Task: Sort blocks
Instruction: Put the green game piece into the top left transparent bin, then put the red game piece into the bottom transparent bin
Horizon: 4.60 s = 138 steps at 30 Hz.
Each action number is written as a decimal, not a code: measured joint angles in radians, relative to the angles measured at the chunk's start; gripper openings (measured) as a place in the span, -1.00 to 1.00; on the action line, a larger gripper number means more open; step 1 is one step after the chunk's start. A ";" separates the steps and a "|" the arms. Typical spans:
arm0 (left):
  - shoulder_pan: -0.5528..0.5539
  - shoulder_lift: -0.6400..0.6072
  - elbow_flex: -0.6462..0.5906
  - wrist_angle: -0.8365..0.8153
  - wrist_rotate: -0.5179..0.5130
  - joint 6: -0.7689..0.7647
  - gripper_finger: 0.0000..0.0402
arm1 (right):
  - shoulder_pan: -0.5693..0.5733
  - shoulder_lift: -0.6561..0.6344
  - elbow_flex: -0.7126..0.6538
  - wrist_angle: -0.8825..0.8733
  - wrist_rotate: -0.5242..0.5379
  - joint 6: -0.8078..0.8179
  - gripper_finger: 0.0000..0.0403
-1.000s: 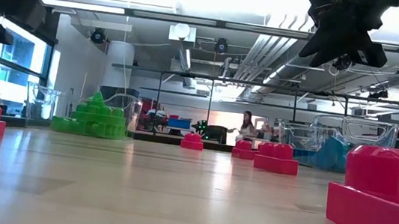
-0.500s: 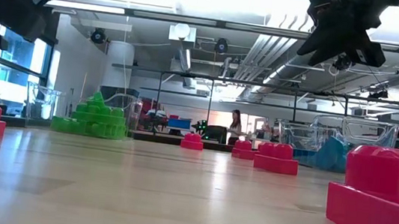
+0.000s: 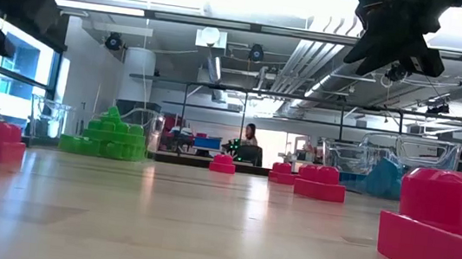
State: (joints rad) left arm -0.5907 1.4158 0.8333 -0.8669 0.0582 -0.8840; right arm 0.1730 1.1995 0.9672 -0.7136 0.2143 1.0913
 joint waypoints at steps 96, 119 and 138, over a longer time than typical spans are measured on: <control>1.221 -0.414 0.087 -0.119 -0.440 0.694 -0.47 | -0.002 0.000 0.000 0.339 0.263 0.078 -1.00; 1.495 -0.277 0.092 -0.001 -0.273 0.784 0.14 | 0.074 0.000 0.000 0.405 0.282 -0.018 -1.00; 0.410 -0.455 0.098 -0.350 -0.248 -0.188 0.04 | 0.084 0.000 0.000 0.311 0.203 -0.071 -1.00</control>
State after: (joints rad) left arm -0.1804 0.9609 0.9310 -1.2164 -0.1901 -1.0716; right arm 0.2573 1.1999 0.9676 -0.4025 0.4168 1.0199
